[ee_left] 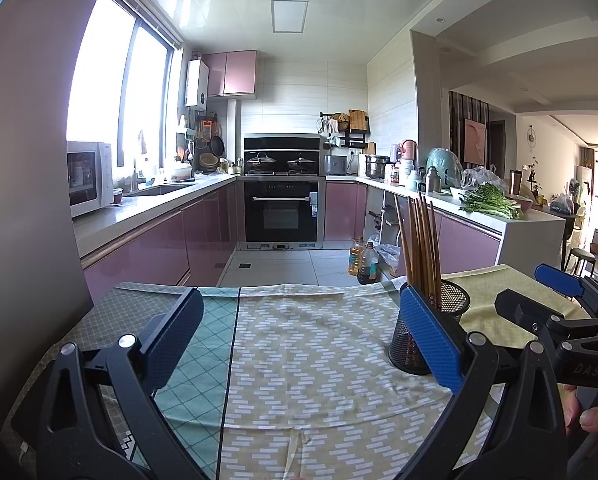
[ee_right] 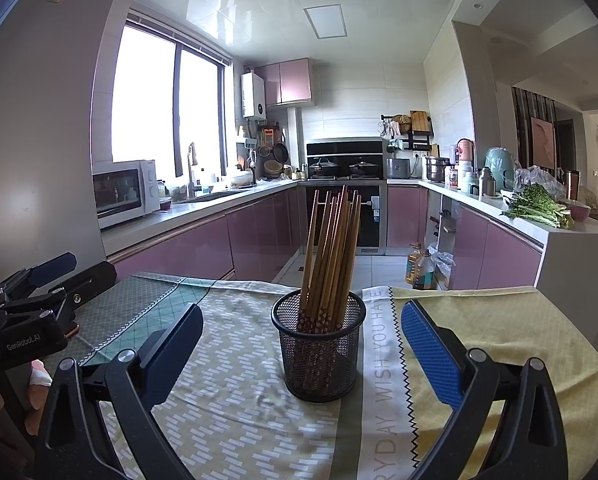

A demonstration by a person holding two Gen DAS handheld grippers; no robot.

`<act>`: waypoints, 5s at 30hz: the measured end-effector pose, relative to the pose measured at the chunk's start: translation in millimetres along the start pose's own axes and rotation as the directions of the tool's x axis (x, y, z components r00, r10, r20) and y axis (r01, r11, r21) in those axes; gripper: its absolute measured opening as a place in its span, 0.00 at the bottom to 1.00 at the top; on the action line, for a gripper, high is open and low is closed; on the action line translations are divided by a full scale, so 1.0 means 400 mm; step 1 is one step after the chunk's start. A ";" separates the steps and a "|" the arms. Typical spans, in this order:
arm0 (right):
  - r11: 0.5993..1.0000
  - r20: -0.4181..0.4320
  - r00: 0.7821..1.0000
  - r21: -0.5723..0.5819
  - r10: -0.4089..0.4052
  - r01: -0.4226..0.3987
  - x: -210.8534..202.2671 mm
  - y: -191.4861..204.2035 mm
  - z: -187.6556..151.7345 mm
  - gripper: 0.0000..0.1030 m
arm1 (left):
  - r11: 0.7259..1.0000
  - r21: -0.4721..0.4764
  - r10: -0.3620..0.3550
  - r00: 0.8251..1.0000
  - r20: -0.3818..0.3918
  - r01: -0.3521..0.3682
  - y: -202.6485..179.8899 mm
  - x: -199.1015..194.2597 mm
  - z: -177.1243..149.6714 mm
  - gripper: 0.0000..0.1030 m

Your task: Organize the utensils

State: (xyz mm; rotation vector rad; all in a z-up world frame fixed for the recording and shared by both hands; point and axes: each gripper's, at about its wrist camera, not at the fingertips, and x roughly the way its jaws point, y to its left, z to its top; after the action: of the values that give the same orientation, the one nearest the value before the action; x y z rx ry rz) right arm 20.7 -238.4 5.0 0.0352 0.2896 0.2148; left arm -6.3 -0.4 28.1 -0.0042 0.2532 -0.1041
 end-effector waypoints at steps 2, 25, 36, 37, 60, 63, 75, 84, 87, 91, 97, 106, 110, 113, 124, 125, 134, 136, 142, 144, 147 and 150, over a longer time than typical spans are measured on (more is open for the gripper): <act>1.000 -0.001 1.000 -0.001 -0.002 0.002 0.000 0.000 0.000 0.93 | 1.000 -0.001 0.001 1.000 0.001 -0.001 0.000 0.000 0.000 0.94; 1.000 -0.001 1.000 0.002 -0.001 0.001 0.001 0.000 -0.002 0.93 | 1.000 0.001 0.001 1.000 0.002 -0.001 -0.002 -0.001 -0.002 0.94; 1.000 -0.002 1.000 0.004 0.001 -0.001 0.002 -0.002 -0.002 0.93 | 1.000 0.001 0.002 1.000 0.003 -0.002 -0.003 -0.001 -0.003 0.94; 1.000 -0.003 1.000 0.003 0.000 0.000 0.002 -0.001 -0.001 0.93 | 1.000 0.001 0.002 1.000 0.003 -0.002 -0.003 -0.001 -0.003 0.94; 1.000 -0.004 1.000 0.009 -0.003 0.003 0.001 -0.002 -0.003 0.93 | 1.000 0.003 0.001 1.000 0.001 -0.001 -0.004 -0.001 -0.002 0.94; 1.000 -0.004 1.000 0.009 -0.003 0.003 0.001 -0.002 -0.004 0.93 | 1.000 0.002 -0.001 1.000 0.001 0.001 -0.004 -0.001 -0.003 0.94; 1.000 -0.005 1.000 0.009 -0.003 0.003 -0.001 0.000 -0.005 0.93 | 1.000 0.002 -0.002 1.000 -0.001 0.002 -0.005 0.000 -0.004 0.94; 1.000 -0.006 1.000 0.009 -0.004 0.004 0.000 0.003 -0.005 0.93 | 1.000 0.002 -0.002 1.000 -0.001 0.002 -0.006 0.000 -0.003 0.94; 1.000 -0.006 1.000 0.009 -0.005 0.005 0.001 0.005 -0.005 0.93 | 1.000 0.001 -0.003 1.000 -0.002 0.003 -0.006 0.001 -0.003 0.94; 1.000 -0.007 1.000 0.009 -0.005 0.005 0.001 0.004 -0.004 0.93 | 1.000 0.002 -0.004 1.000 -0.002 0.004 -0.006 0.001 -0.004 0.94; 1.000 -0.008 1.000 0.009 -0.004 0.005 0.001 0.005 -0.005 0.93 | 1.000 0.002 -0.001 1.000 -0.002 0.001 -0.006 0.000 -0.004 0.94; 1.000 -0.011 1.000 0.010 -0.003 0.003 0.003 0.003 -0.002 0.93 | 1.000 0.001 -0.003 1.000 -0.003 0.003 -0.006 0.001 -0.004 0.94; 1.000 -0.012 1.000 0.012 -0.003 0.003 0.004 0.004 -0.002 0.93 | 1.000 0.001 -0.005 1.000 -0.004 0.005 -0.008 0.002 -0.006 0.94; 1.000 -0.013 1.000 0.011 -0.004 0.004 0.004 0.004 -0.002 0.93 | 1.000 0.003 -0.003 1.000 -0.004 0.004 -0.008 0.003 -0.006 0.94; 1.000 -0.015 1.000 0.011 -0.003 0.003 0.007 0.003 0.000 0.93 | 1.000 0.001 -0.003 1.000 -0.010 0.003 -0.009 0.014 -0.020 0.94; 1.000 -0.015 1.000 0.012 -0.002 0.002 0.007 0.004 0.000 0.93 | 1.000 0.000 -0.003 1.000 -0.010 0.003 -0.009 0.014 -0.019 0.94; 1.000 -0.018 1.000 0.014 -0.001 0.001 0.012 0.004 -0.001 0.93 | 1.000 0.002 0.003 1.000 -0.013 -0.003 -0.005 0.012 -0.019 0.94; 1.000 -0.018 1.000 0.014 0.000 0.001 0.012 0.004 -0.001 0.93 | 1.000 0.001 0.000 1.000 -0.014 0.000 -0.003 0.010 -0.020 0.94; 1.000 -0.021 1.000 0.015 -0.001 0.001 0.014 0.002 -0.003 0.93 | 1.000 -0.008 -0.004 1.000 -0.017 0.003 0.001 0.011 -0.021 0.94; 1.000 -0.020 1.000 0.015 0.000 0.000 0.014 0.002 -0.003 0.93 | 1.000 -0.011 -0.003 1.000 -0.016 0.003 0.004 0.012 -0.022 0.94; 1.000 -0.025 1.000 0.016 -0.004 0.005 0.016 -0.002 -0.005 0.93 | 1.000 -0.004 -0.001 1.000 -0.019 0.001 0.003 0.017 -0.022 0.94; 1.000 -0.050 0.999 0.009 -0.020 0.021 0.030 -0.020 -0.014 0.93 | 1.000 -0.018 -0.004 0.999 -0.053 0.003 0.012 0.034 -0.026 0.94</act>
State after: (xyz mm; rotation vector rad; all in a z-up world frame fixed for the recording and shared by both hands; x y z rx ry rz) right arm 31.8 -243.6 -4.0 0.0359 0.3410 0.1942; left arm 4.8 2.8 14.4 -0.0195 0.3071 -0.1053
